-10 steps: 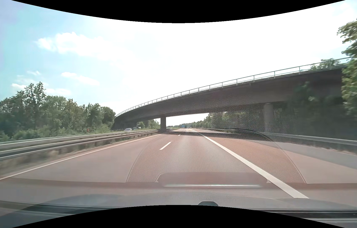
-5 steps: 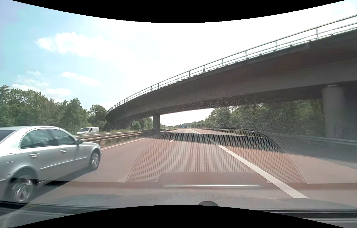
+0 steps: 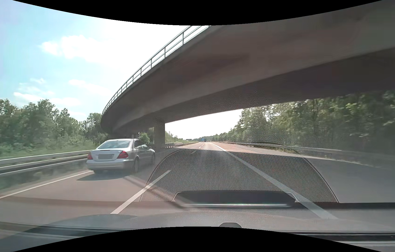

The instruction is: Follow the waypoints while adhering to traffic rules and regulations

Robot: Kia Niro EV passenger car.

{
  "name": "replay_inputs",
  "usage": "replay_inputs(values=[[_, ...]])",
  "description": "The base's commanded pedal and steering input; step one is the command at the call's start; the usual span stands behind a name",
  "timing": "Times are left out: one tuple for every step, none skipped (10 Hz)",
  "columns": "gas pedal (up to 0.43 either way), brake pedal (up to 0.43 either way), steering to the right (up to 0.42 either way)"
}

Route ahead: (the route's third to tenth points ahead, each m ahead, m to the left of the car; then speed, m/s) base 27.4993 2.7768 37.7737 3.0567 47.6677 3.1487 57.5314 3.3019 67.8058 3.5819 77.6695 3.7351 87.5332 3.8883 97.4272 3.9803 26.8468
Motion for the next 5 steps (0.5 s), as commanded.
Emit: replay_inputs(values=[[0.157,0.000,-0.007],[0.157,0.000,-0.007],[0.157,0.000,-0.007],[0.157,0.000,-0.007],[0.157,0.000,-0.007]])
